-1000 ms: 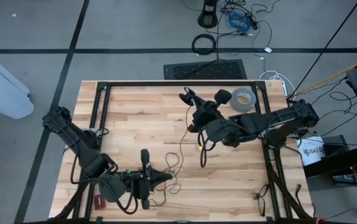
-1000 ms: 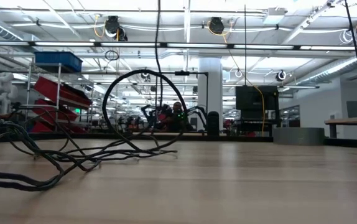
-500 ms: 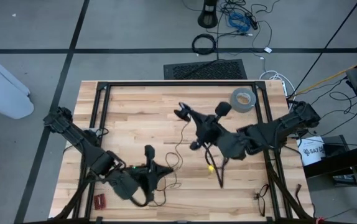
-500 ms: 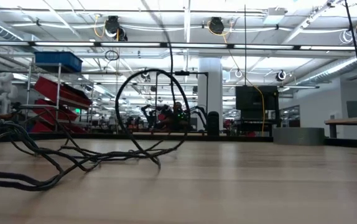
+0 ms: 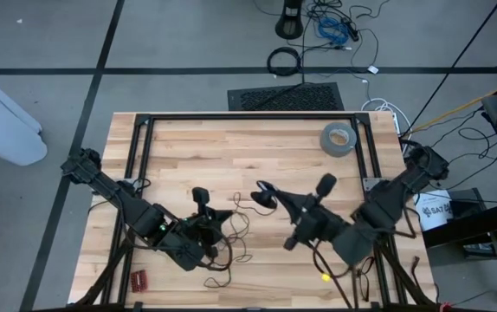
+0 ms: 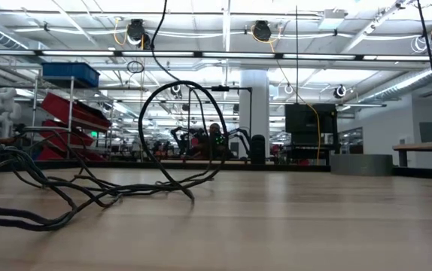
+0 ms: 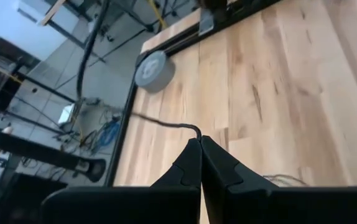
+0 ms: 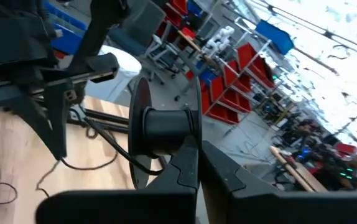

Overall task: Coil cords
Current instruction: Uncoil the black wire from the spool

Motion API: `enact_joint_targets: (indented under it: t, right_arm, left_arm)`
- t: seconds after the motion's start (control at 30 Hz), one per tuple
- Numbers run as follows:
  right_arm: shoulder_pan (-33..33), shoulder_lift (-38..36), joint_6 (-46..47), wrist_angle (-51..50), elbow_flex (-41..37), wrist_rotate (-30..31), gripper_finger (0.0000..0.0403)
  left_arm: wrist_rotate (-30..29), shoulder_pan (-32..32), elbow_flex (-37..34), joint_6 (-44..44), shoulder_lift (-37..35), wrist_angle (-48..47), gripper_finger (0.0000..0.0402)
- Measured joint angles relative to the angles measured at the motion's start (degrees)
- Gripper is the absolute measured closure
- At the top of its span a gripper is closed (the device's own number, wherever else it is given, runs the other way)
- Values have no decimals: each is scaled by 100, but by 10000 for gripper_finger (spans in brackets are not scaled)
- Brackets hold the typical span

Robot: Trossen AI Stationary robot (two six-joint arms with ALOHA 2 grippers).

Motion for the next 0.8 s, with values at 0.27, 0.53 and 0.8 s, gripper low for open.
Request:
enact_joint_targets:
  t: [0.27,0.53,0.8]
  right_arm:
    - [541,0,23,-25,0,646,403]
    - [939,0,295,-16,0,635,403]
    - [1084,2,358,-14,0,819,403]
  left_arm:
    - [504,24,0,-119,0,-52,401]
    - [1135,283,-185,-125,0,225,401]
    - [2375,760,-925,557,0,1337,401]
